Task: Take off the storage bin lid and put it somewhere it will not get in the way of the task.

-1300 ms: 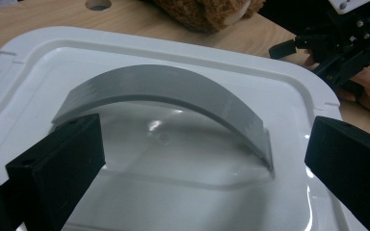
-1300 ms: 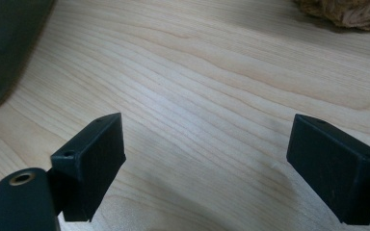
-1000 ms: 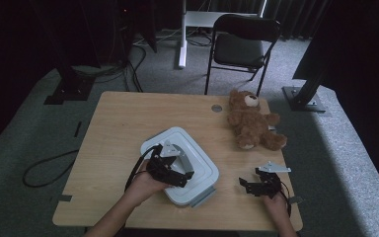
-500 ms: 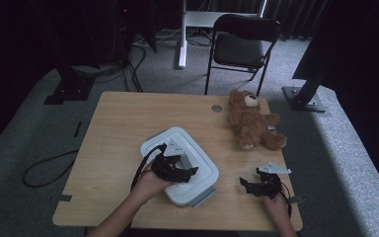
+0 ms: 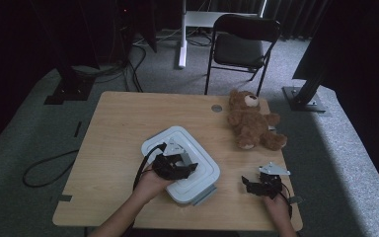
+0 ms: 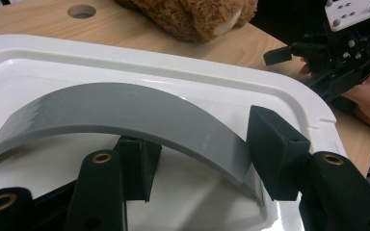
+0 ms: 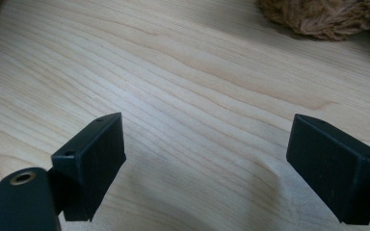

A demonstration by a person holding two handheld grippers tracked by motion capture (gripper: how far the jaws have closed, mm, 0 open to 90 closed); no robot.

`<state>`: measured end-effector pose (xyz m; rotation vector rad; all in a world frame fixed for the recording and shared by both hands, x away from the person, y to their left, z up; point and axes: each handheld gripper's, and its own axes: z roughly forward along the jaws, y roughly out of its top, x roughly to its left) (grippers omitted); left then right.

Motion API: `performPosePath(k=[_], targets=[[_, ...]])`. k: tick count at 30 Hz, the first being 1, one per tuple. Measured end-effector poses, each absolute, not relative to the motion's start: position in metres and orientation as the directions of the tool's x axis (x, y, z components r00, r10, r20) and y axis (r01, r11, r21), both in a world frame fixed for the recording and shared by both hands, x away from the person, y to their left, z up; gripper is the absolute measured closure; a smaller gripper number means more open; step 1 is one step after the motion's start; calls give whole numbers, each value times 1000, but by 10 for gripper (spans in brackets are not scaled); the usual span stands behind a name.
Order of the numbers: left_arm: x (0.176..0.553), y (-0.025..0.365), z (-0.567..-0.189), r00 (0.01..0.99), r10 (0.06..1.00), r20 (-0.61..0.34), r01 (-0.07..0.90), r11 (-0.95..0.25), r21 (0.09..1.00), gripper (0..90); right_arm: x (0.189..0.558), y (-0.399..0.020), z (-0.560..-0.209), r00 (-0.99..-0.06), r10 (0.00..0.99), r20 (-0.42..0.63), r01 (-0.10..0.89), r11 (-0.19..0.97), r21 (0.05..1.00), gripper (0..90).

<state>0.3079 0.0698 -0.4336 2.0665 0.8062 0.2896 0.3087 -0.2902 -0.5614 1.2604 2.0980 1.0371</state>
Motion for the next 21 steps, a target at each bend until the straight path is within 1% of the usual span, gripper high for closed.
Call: performPosePath(k=[1, 2, 10, 15, 21], targets=[[309, 70, -433, 764, 637, -102, 443, -404, 800, 484, 309, -290, -561, -460, 888, -13, 529, 286, 799, 130], [310, 70, -433, 765, 634, -113, 450, -400, 798, 506, 310, -291, -562, -454, 891, -14, 539, 287, 792, 130], [313, 68, -430, 786, 602, -140, 454, -408, 792, 547, 311, -292, -562, -451, 893, -1, 551, 279, 786, 130], [310, 66, -424, 804, 580, -127, 431, -423, 797, 562, 312, -293, -562, -453, 891, 14, 560, 272, 782, 130], [303, 68, -410, 817, 565, -113, 399, -413, 819, 577, 312, -294, -562, -455, 890, 18, 563, 272, 780, 130]])
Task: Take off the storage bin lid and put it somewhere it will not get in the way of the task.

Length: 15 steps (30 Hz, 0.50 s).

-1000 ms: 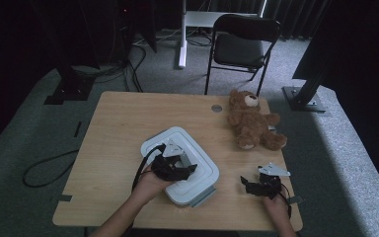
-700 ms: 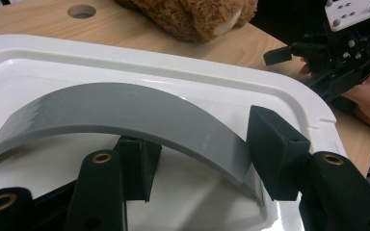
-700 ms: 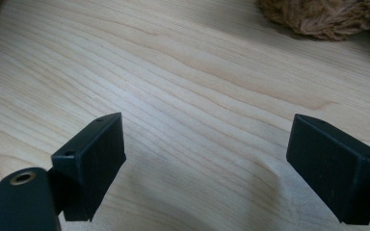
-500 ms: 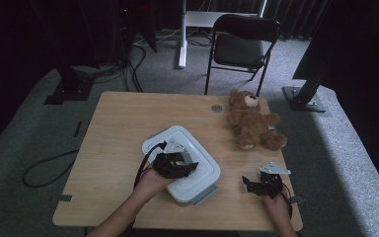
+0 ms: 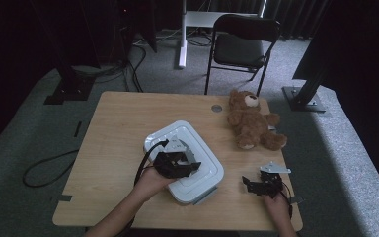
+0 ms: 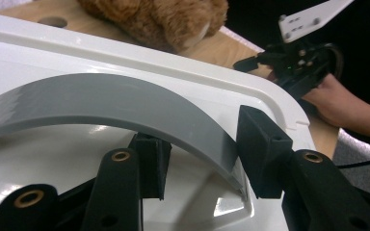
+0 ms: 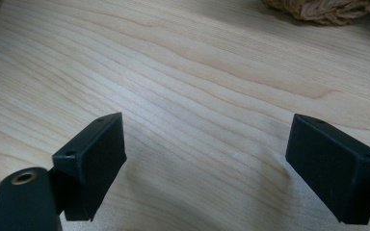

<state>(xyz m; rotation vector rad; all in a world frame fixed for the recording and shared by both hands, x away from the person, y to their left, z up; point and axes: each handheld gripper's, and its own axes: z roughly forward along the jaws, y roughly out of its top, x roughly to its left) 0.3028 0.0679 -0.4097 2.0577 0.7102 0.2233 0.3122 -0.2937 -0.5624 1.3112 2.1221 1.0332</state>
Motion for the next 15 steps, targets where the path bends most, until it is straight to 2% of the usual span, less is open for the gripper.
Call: performPosePath(k=[15], targets=[[292, 101, -385, 801, 595, -57, 352, -392, 850, 585, 313, -295, -563, -457, 889, 33, 575, 266, 773, 130]])
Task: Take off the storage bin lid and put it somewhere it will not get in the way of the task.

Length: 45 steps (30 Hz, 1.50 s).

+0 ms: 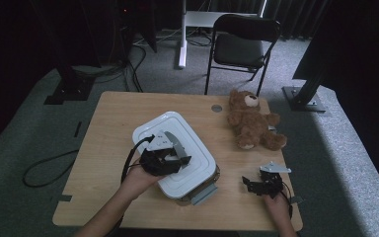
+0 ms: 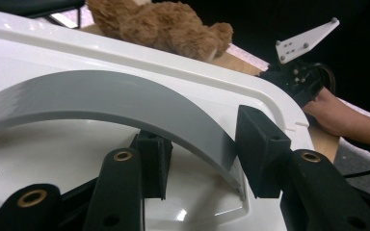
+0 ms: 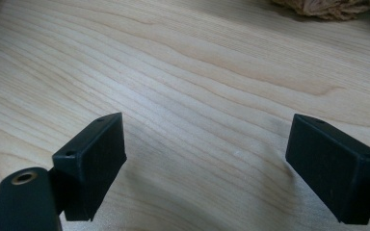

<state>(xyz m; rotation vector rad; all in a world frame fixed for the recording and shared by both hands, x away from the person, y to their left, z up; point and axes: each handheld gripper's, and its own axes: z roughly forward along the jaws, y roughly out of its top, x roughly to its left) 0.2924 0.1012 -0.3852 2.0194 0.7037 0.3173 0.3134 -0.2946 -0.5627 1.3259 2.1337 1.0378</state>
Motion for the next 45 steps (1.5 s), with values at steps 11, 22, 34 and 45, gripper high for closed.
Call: performPosePath(k=[11, 22, 34, 45], targets=[[281, 146, -380, 752, 658, -42, 360, -356, 862, 591, 314, -295, -563, -448, 893, 37, 584, 261, 769, 130], [267, 182, -382, 710, 704, -18, 367, -348, 863, 606, 315, -294, -563, -445, 895, 32, 587, 265, 765, 131], [251, 220, -401, 664, 747, -20, 404, -336, 851, 607, 315, -294, -563, -444, 895, 32, 590, 266, 763, 131], [235, 258, -426, 623, 781, -54, 450, -301, 841, 607, 316, -293, -564, -442, 897, 24, 594, 272, 757, 132]])
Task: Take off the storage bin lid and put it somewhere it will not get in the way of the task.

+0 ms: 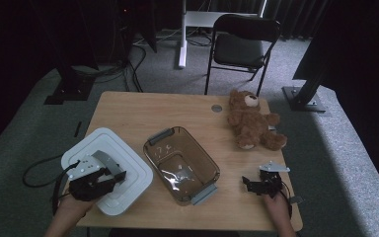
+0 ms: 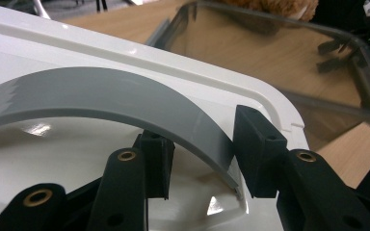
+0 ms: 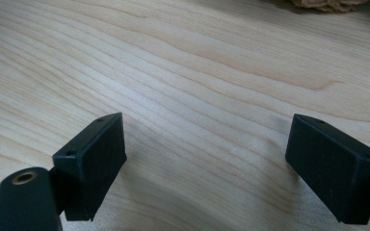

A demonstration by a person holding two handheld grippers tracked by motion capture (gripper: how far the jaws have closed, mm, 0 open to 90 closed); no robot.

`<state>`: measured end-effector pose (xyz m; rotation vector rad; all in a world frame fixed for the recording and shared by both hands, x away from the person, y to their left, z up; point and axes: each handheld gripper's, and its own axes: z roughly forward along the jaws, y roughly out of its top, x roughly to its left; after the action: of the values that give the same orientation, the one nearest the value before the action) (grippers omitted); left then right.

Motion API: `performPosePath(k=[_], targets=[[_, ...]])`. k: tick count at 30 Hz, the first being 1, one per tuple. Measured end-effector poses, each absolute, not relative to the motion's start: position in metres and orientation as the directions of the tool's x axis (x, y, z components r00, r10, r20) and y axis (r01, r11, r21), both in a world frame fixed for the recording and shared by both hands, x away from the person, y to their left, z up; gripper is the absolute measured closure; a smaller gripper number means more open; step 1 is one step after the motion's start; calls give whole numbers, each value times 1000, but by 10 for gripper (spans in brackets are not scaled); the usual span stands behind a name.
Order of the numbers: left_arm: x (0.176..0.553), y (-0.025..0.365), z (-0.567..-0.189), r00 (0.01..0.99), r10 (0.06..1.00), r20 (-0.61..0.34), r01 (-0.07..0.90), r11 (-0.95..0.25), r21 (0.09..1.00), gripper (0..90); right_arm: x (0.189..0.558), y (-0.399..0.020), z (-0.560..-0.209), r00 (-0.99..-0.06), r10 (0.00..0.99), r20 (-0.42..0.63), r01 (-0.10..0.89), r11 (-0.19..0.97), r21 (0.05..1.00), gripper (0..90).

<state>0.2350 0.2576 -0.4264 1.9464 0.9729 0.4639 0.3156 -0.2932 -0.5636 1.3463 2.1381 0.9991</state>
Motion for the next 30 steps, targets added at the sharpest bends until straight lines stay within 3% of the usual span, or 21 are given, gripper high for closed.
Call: performPosePath(k=[12, 17, 30], targets=[[259, 271, -485, 616, 774, -150, 545, -281, 790, 607, 316, -293, -564, -439, 898, 25, 597, 271, 755, 132], [272, 267, -508, 666, 733, -141, 527, -329, 783, 606, 316, -294, -564, -439, 898, 28, 597, 268, 756, 132], [296, 241, -534, 703, 687, -183, 561, -377, 737, 603, 316, -294, -564, -440, 897, 35, 598, 264, 756, 132]])
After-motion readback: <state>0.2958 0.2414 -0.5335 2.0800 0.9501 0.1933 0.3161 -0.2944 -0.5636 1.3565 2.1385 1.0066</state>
